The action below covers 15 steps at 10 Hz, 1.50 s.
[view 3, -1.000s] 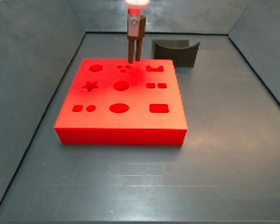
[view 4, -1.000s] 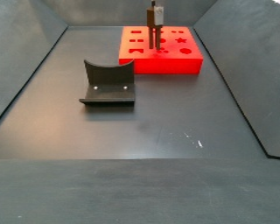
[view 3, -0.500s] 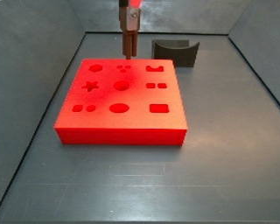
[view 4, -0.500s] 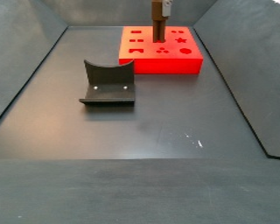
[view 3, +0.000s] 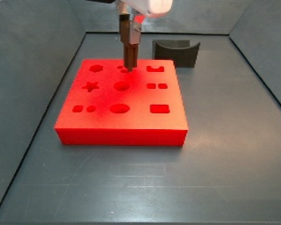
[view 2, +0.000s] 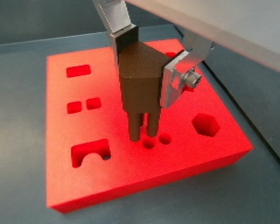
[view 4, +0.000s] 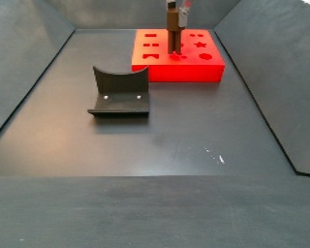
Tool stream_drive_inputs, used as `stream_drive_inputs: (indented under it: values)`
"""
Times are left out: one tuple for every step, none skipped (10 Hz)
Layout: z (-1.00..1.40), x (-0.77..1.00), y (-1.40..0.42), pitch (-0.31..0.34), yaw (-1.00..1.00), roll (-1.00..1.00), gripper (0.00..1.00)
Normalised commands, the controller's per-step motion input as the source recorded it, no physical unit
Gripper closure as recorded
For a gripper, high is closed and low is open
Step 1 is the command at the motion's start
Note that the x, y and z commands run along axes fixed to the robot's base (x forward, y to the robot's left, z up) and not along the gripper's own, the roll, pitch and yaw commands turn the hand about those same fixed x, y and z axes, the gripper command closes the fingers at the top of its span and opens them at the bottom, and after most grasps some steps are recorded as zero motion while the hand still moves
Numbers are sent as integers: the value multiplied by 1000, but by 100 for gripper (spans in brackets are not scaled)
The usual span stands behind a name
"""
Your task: Insert the 3 prong object.
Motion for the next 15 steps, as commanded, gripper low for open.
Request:
stream_drive_inputs:
  values:
    - [349, -34, 243, 0, 0, -111, 100]
    - [140, 0, 23, 0, 0, 0, 100]
    - [0, -177, 0, 0, -31, 0, 100]
    - [-46, -320, 0, -27, -63, 0, 100]
    - [-71, -231, 0, -19, 0, 7, 100]
    - [-43, -189, 0, -19, 0, 0, 100]
    - [-17, -31, 0, -20, 0, 0, 100]
    - [-114, 69, 0, 0, 94, 24, 100]
    - [-103, 214, 0, 0, 154, 29, 100]
    - [-120, 0, -6, 0, 100, 40, 100]
    - [-166, 0, -31, 0, 71, 54, 100]
    - [-234, 0, -54, 0, 54, 80, 100]
    - [-266, 0, -57, 0, 49, 89, 100]
    - [-251, 51, -26, 0, 97, 94, 100]
    - [-291, 183, 0, 0, 120, 101, 100]
